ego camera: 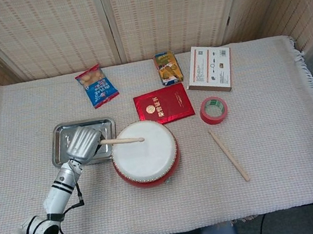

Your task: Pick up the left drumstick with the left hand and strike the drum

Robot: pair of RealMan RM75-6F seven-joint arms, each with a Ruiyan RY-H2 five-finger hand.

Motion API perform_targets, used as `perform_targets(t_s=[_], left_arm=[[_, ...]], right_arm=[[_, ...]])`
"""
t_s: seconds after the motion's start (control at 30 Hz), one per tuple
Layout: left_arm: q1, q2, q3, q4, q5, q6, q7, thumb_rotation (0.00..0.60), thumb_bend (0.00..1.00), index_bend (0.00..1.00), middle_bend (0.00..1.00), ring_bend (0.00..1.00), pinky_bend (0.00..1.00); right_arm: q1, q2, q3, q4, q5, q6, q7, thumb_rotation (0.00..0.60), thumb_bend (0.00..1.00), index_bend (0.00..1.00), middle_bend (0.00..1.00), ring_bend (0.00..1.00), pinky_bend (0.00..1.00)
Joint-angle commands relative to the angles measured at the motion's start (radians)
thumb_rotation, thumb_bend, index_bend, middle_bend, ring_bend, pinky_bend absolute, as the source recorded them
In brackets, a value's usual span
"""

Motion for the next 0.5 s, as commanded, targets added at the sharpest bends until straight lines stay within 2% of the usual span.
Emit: perform_targets(t_s=[0.03, 0.13, 0.3, 0.33, 0.4, 0.5], left_arm=[[-0.017, -0.046, 0.054, 0.090, 0.027, -0.013, 0.190, 0.600, 0.61, 1.00, 1.00, 1.00, 1.00], [-0.022, -0.060, 0.069, 0.111, 0.021, -0.026, 0.231, 0.600, 0.61, 1.00, 1.00, 1.00, 1.00], [-0.014, -0.056, 0.056, 0.096, 0.010, -0.002, 0.227, 0.600, 0.61, 1.00, 1.00, 1.00, 1.00], [-0.004, -0.050, 0.036, 0.073, -0.003, 0.021, 0.196, 0.600, 0.61, 1.00, 1.00, 1.00, 1.00], [0.024, -0.012, -0.026, -0.021, -0.044, 0.048, 0.036, 0.600, 0.61, 1.00, 1.00, 1.00, 1.00], [0.025, 0.027, -0.026, -0.044, -0.030, 0.027, -0.013, 0.600, 0.61, 1.00, 1.00, 1.00, 1.00]], right_arm=[[0.000, 0.000, 0.000, 0.003, 0.002, -0.002, 0.002, 0.600, 0.12, 0.07, 0.05, 0.00, 0.00], [0.000, 0.001, 0.000, 0.004, 0.003, -0.003, 0.005, 0.600, 0.12, 0.07, 0.05, 0.00, 0.00], [0.002, 0.002, 0.000, 0.003, 0.002, -0.005, 0.004, 0.600, 0.12, 0.07, 0.05, 0.00, 0.00], [0.002, 0.002, 0.000, 0.003, 0.002, -0.006, 0.004, 0.600, 0.12, 0.07, 0.05, 0.00, 0.00], [0.003, 0.003, 0.001, 0.001, 0.001, -0.006, 0.002, 0.600, 0.12, 0.07, 0.05, 0.00, 0.00], [0.003, 0.004, 0.000, -0.001, 0.001, -0.006, -0.001, 0.600, 0.12, 0.07, 0.05, 0.00, 0.00]])
